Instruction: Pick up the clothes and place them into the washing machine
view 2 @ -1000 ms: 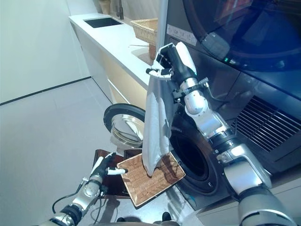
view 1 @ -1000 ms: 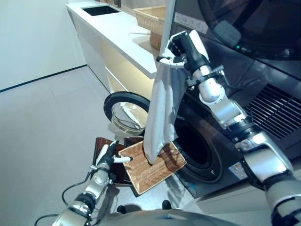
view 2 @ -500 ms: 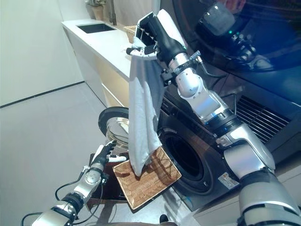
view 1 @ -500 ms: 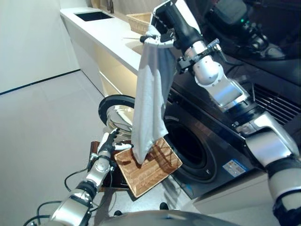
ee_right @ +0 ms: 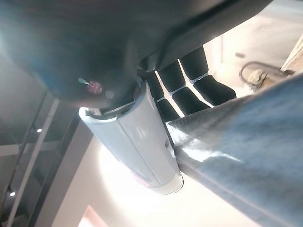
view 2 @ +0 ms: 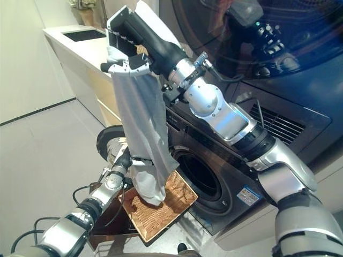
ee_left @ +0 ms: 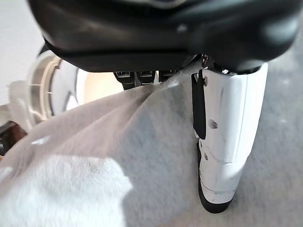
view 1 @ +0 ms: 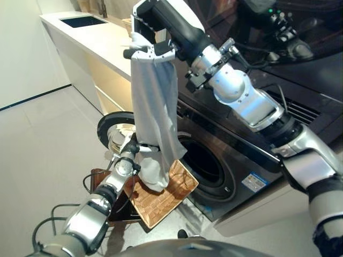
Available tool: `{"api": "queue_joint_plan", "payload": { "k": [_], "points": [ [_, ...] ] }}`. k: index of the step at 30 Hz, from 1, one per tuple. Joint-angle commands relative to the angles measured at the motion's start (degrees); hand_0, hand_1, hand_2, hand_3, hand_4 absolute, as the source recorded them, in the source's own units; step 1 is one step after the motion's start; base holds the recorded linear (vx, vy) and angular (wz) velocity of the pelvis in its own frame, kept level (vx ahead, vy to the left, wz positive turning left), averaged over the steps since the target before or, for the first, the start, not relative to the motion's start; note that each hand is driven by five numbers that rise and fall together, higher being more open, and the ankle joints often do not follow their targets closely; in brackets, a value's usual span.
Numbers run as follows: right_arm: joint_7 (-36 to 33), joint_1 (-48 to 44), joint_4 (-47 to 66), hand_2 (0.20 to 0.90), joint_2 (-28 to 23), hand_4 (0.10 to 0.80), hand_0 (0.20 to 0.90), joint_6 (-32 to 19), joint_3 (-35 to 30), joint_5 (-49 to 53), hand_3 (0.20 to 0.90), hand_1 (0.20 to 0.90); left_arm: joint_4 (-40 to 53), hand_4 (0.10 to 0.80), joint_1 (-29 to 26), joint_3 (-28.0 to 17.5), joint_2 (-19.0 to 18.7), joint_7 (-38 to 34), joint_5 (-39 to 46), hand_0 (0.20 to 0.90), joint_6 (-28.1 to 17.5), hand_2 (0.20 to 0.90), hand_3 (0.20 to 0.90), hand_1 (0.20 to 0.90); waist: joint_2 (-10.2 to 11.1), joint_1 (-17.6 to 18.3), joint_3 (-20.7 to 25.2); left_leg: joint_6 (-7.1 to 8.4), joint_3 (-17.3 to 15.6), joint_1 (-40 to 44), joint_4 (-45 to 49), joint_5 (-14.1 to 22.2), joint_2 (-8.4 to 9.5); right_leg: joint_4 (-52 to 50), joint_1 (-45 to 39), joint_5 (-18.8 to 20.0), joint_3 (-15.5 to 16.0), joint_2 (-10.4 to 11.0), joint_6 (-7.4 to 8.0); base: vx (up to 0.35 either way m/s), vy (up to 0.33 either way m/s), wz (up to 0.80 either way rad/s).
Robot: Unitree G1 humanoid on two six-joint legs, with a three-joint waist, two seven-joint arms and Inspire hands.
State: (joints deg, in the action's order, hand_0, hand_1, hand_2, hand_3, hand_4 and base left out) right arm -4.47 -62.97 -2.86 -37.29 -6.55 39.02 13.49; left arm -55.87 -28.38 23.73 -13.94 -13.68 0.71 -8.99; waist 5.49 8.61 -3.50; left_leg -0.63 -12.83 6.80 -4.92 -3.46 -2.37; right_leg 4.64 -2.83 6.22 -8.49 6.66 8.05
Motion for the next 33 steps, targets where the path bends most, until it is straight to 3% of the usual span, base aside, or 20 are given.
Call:
{"api": "queue_joint_plan", "payload": {
  "k": [1,13,33],
  "points": [
    [-1.84,-10.87,-3.36,0.2,-0.75,0.3,0.2,-5.38,-2.71,4.04,0.2,0.2,1.0,0.8,-11.59,4.8,-1.03,-0.89,0.67,0.9,-4.73,0.9,0.9,0.9,-1.42,-2.38,8.05,1.95,-0.68,0.23,0.14,2.76,-0.27,-8.94,0.97,-6.5,0.47,0.37,0.41,-0.002,-0.008,-0.07],
    [-0.46,-12.25,-2.17,0.2,0.97,0.3,0.2,-5.38,-0.02,6.24,0.2,0.2,-0.4,0.8,-15.21,6.44,0.0,-0.08,2.03,0.9,-4.46,0.9,0.9,0.9,-1.59,-1.48,8.23,2.03,-1.23,0.56,0.28,2.74,-0.62,-9.09,1.09,-6.72,-0.32,-0.05,0.24,-0.003,-0.007,-0.07],
    [-1.5,-11.0,-7.01,0.2,3.16,0.3,0.2,-4.72,-1.41,3.82,0.2,0.2,-1.69,0.8,-14.22,5.44,2.69,2.48,9.05,0.9,-5.14,0.9,0.9,0.9,-1.81,-1.79,8.21,1.84,-0.63,0.55,0.33,2.66,-0.5,-9.38,0.86,-7.04,0.07,0.23,0.05,0.0,0.0,0.0]
  ]
}}
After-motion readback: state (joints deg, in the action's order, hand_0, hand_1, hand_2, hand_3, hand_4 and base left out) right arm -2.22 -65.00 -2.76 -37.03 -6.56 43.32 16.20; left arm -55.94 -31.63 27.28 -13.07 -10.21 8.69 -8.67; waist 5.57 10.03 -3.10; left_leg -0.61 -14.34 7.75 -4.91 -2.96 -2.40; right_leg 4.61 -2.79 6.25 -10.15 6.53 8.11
